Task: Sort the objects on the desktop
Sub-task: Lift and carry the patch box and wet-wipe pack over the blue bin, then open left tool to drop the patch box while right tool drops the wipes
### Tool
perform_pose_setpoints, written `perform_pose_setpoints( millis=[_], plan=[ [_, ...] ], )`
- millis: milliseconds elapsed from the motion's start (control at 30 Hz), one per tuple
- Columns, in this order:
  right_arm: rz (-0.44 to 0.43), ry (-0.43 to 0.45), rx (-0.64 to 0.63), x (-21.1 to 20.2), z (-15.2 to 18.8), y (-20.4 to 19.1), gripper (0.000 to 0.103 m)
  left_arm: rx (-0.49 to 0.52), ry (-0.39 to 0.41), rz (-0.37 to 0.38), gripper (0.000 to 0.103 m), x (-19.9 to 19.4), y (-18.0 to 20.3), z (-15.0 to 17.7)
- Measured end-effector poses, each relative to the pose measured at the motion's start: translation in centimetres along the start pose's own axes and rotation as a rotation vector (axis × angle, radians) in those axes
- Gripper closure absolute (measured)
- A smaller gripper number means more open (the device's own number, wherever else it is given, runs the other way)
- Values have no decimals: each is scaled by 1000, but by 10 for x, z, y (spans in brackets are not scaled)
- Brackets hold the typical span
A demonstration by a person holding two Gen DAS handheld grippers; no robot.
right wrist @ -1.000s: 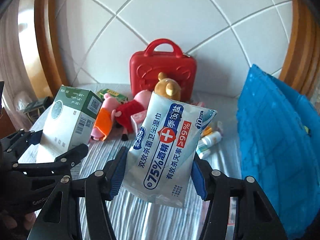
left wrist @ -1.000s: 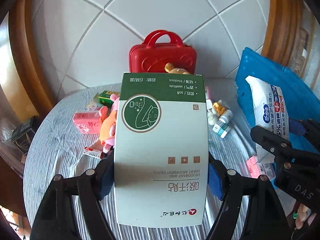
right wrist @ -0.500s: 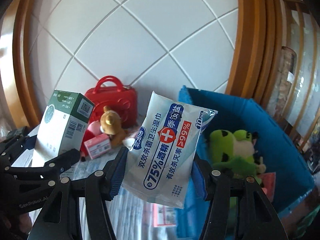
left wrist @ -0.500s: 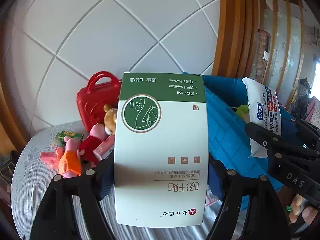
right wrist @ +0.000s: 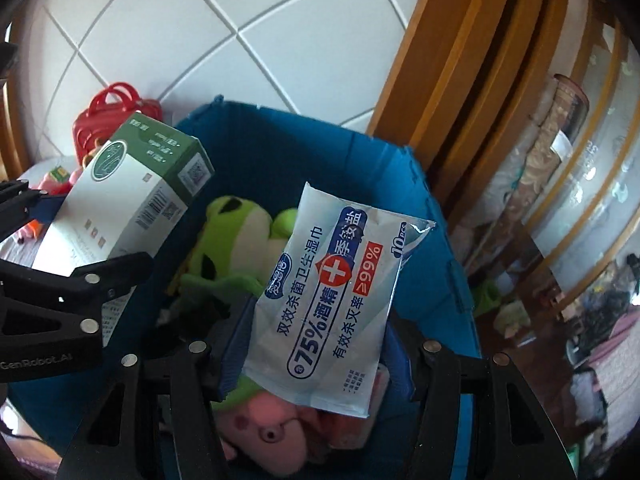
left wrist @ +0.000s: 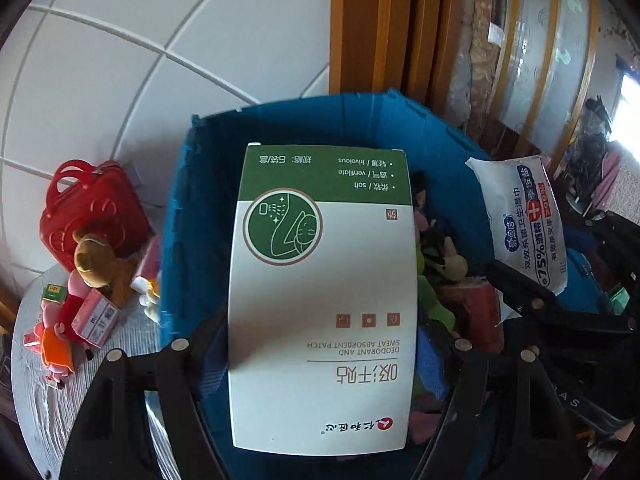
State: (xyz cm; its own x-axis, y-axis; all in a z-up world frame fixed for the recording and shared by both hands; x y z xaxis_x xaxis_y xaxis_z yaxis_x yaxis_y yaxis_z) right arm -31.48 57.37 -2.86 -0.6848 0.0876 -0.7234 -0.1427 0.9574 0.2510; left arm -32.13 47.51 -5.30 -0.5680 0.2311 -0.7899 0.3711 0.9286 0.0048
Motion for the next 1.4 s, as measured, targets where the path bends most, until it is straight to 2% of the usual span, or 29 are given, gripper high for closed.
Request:
perform_pose_setpoints(
  millis=[133, 267, 433, 633, 733, 833, 900, 967, 1133, 1400],
  plan=[
    [-27, -98, -12, 27, 22, 25, 44, 16, -101, 5, 27, 26, 29, 8],
    [-58, -141, -21, 37, 36, 34, 44, 27, -126, -17, 27, 33, 41, 14],
    [-78, -137, -58, 42, 48, 39, 44, 40, -112, -58, 26, 33, 50, 16],
    [-111, -115, -40, 36, 51, 42, 43, 42, -80, -85, 19, 25, 53, 15],
    [-127, -101, -16, 30, 53, 44, 35, 43, -58, -91, 19, 17, 52, 17],
    [-143, -76, 8, 18, 54, 43, 16, 32, -35, -92, 18, 7, 49, 21],
    [-147, -50, 22, 8, 54, 41, 4, 20, -17, -90, 18, -3, 44, 24],
    [-144, -23, 29, 0, 53, 39, 0, 11, 8, -105, 18, -14, 36, 29],
    [-146, 24, 63, -14, 49, 27, 0, -54, 65, -151, 18, -45, 1, 43],
    [-234, 140, 35, -53, 21, -26, 0, -234, 143, -276, 18, -100, -98, 77]
  ],
)
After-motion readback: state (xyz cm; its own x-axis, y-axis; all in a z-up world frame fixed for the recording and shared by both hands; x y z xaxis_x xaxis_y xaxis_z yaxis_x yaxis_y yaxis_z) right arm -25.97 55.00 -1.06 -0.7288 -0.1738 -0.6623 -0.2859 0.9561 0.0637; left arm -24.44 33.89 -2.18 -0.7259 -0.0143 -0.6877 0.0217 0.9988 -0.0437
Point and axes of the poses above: each gripper's, at about its wrist camera, not at the fingertips, and x roughly the way its jaws point, y to its right, z to its underside, the point moved 9 cm from there along x, roughly the way its jaws point, and after that the axes turned 2 degrees about -z, right-handed, at the moved point
